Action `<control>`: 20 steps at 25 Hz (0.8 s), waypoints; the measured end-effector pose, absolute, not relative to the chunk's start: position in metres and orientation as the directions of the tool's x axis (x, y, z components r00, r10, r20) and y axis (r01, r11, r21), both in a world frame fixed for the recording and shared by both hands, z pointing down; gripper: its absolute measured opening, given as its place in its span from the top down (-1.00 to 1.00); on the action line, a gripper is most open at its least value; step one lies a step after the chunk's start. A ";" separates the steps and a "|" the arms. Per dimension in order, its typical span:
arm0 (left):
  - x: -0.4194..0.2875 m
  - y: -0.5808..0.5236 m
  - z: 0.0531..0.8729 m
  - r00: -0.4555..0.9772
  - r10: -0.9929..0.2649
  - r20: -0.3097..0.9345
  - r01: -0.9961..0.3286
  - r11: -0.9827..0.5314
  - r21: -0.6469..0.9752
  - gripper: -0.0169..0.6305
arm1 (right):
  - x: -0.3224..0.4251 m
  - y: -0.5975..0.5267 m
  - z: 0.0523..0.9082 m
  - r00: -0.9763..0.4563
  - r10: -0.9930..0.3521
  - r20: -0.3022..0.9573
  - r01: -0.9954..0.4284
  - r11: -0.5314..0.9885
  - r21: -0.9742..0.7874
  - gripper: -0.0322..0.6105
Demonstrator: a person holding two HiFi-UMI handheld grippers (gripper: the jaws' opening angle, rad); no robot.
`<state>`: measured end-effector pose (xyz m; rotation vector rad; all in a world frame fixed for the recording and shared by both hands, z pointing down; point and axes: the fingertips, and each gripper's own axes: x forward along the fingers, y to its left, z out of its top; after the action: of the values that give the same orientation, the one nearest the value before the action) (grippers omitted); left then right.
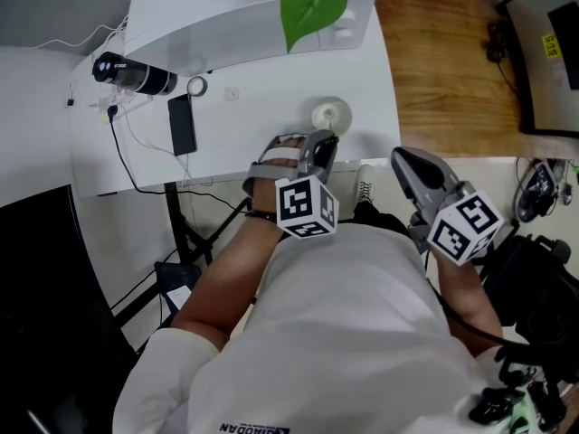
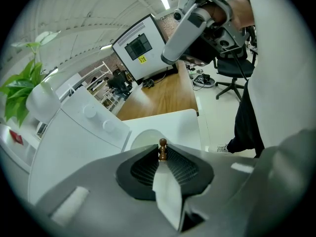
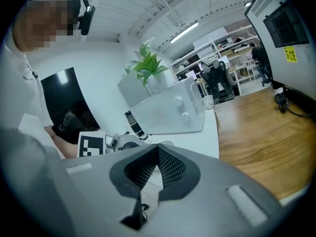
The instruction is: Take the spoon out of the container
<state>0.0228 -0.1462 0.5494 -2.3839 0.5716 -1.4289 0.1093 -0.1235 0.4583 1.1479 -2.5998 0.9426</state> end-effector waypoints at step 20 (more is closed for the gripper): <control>0.008 -0.137 0.511 0.507 -0.489 0.710 -0.331 -0.871 -0.364 0.78 | 0.092 -0.128 0.444 -0.712 -0.611 0.347 -0.696 0.546 -0.466 0.88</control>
<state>0.0081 -0.1374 0.5109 -2.5656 0.7058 -1.2969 0.0920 -0.1276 0.4439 1.1206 -2.6334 0.8909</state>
